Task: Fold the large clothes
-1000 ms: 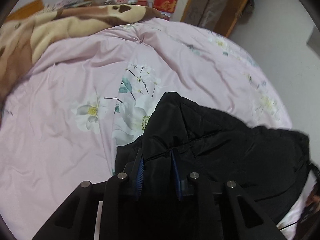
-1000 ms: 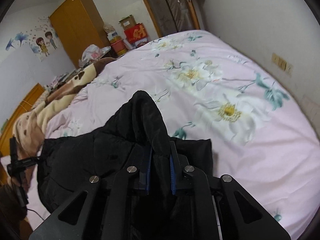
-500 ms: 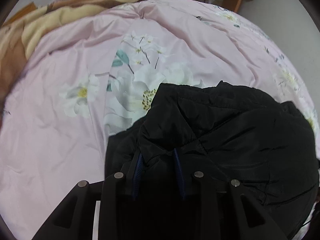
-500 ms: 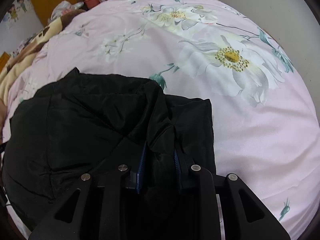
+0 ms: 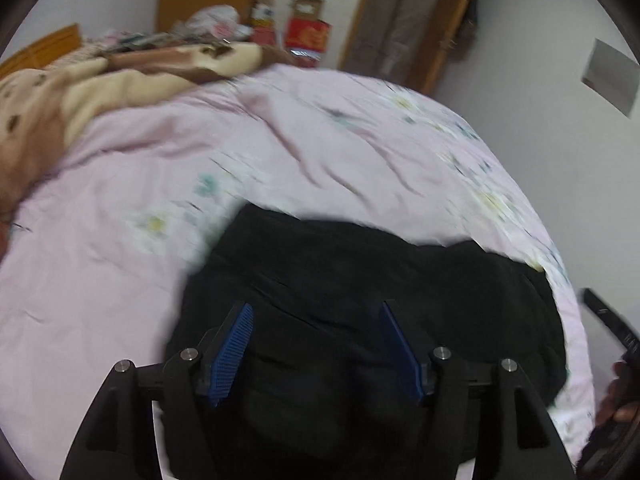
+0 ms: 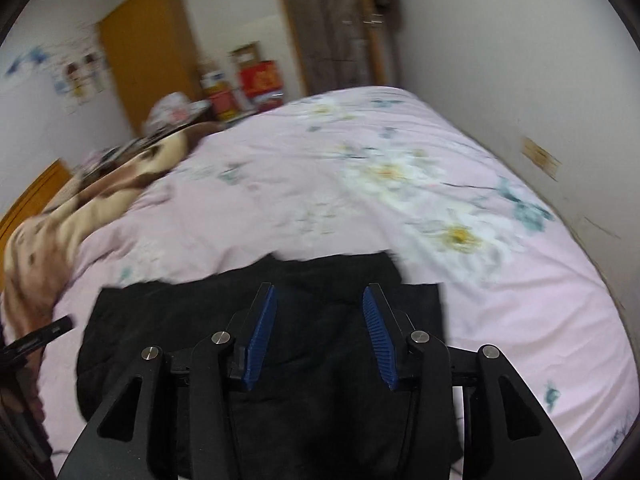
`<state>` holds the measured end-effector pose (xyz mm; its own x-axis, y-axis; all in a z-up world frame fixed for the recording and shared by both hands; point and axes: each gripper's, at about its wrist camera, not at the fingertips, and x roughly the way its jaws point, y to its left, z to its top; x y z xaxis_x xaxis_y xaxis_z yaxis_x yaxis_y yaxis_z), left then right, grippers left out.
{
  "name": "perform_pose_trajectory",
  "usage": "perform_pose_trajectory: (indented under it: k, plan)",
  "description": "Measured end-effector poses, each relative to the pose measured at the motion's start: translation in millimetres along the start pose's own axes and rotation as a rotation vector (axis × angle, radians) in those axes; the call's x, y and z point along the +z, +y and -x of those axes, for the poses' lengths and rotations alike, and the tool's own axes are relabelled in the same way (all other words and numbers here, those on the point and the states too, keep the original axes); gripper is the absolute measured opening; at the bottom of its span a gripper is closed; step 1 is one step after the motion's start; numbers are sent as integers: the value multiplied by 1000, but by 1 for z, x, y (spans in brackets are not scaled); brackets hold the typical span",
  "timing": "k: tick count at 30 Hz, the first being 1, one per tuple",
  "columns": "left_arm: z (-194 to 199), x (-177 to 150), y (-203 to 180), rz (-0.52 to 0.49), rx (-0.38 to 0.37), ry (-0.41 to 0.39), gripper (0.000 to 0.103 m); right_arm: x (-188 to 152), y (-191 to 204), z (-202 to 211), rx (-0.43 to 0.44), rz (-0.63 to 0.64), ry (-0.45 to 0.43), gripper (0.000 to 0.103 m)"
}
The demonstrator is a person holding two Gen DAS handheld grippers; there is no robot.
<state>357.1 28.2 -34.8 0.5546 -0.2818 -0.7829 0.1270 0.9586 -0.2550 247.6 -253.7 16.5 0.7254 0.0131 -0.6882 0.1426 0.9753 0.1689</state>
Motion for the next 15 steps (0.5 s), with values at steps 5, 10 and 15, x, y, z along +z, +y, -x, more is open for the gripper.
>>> perform_pose_trajectory:
  k: [5,10,15]
  plan:
    - [-42,-33,-37,-59,33,86,65,-42,53,-31,48,131,80,47]
    - [-68,-55,-42,-168,119,54,73,-67,57,-74,18,128,140,47]
    - [-80,-64,-41,-176,141,59,74,-85,55,-92,-18,160,144,48]
